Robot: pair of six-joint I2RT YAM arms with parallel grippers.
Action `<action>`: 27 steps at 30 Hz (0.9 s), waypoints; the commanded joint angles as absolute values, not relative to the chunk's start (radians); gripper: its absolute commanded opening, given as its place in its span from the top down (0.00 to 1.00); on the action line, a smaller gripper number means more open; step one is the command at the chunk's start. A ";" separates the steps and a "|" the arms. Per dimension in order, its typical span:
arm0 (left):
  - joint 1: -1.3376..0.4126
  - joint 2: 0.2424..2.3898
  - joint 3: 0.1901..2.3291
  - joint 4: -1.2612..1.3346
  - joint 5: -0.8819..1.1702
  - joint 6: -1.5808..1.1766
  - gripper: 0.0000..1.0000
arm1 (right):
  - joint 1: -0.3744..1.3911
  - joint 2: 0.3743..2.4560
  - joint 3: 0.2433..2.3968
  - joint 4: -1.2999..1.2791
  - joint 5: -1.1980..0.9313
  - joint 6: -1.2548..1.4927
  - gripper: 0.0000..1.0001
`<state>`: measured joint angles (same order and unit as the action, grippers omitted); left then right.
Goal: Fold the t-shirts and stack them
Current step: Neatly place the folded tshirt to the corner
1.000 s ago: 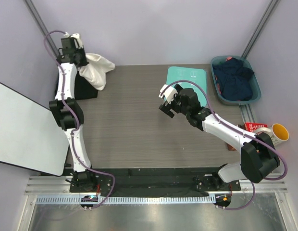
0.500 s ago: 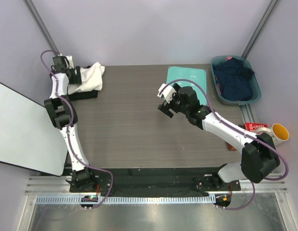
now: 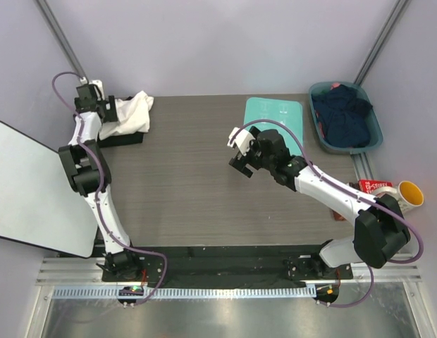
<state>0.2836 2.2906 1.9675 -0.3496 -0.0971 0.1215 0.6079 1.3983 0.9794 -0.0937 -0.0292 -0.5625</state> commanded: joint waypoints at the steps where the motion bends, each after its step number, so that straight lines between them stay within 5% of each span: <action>1: 0.281 2.140 1.902 -0.193 -0.161 0.075 0.00 | 0.612 1.361 1.005 -0.072 -0.044 -0.558 0.00; 7: 0.259 2.128 1.870 -0.159 -0.250 0.129 0.00 | 0.615 1.348 0.994 -0.075 -0.055 -0.560 0.01; 11: 0.224 2.060 1.766 -0.207 0.038 0.265 0.01 | 0.617 1.350 0.999 -0.075 -0.051 -0.578 0.08; 14: 0.157 1.990 1.671 -0.242 0.199 0.462 0.14 | 0.617 1.347 0.994 -0.072 -0.045 -0.600 0.08; 24: 0.094 2.016 1.690 -0.282 0.187 0.666 0.15 | 0.618 1.322 0.962 -0.061 -0.038 -0.597 0.09; 27: 0.089 2.072 1.753 -0.287 0.115 0.699 0.40 | 0.618 1.312 0.953 -0.061 -0.034 -0.600 0.09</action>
